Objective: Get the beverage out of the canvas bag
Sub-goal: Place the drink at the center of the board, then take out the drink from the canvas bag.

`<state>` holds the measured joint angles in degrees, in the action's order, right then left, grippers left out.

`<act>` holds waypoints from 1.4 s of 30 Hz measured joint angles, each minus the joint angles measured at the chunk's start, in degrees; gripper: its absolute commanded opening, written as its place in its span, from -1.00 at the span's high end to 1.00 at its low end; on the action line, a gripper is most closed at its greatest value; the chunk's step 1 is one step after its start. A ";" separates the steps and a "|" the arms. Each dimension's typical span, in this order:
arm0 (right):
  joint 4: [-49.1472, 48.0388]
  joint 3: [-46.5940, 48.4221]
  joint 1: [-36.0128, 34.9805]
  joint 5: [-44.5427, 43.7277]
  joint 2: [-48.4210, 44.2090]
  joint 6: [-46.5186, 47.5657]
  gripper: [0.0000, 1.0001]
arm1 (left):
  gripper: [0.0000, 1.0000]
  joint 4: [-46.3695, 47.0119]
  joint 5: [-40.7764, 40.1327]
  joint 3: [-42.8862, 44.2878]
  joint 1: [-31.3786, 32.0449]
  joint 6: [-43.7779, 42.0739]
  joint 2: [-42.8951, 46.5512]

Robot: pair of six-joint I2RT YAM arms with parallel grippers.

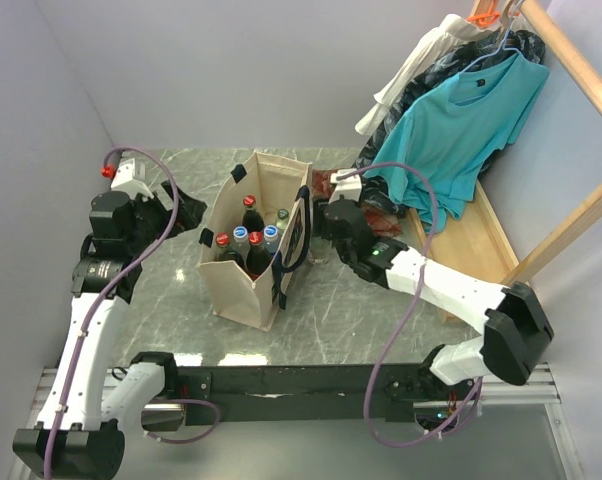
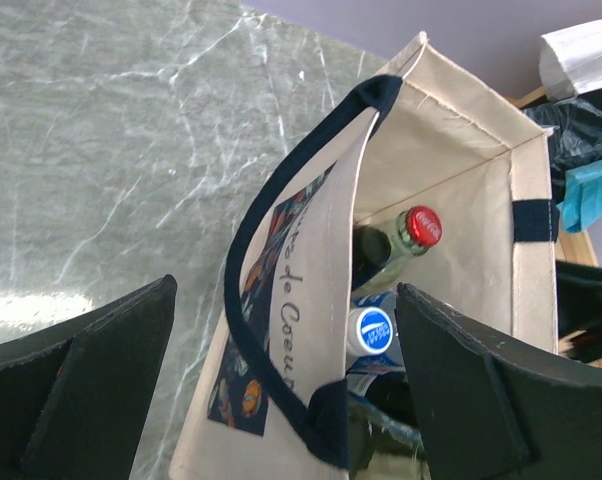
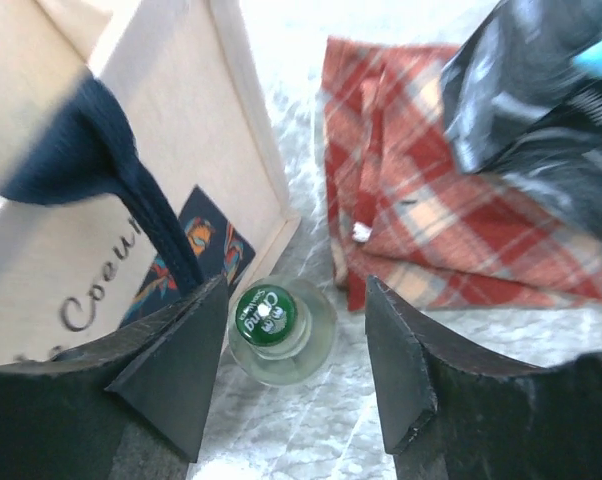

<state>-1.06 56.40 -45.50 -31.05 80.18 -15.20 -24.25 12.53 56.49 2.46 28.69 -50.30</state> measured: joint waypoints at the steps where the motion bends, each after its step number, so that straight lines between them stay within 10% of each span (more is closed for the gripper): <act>1: 0.68 0.37 0.00 -0.44 -0.94 0.17 -0.29 | -0.93 -0.66 -0.22 0.00 0.00 -0.17 0.48; 42: 30.38 39.06 -4.26 -3.76 3.91 5.42 -0.41 | -0.93 -2.62 7.15 -1.31 0.00 -0.70 8.11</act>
<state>29.32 95.46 -49.76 -34.81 84.09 -9.78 -26.87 19.68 55.18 2.46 27.99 -42.19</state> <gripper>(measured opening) 0.699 0.966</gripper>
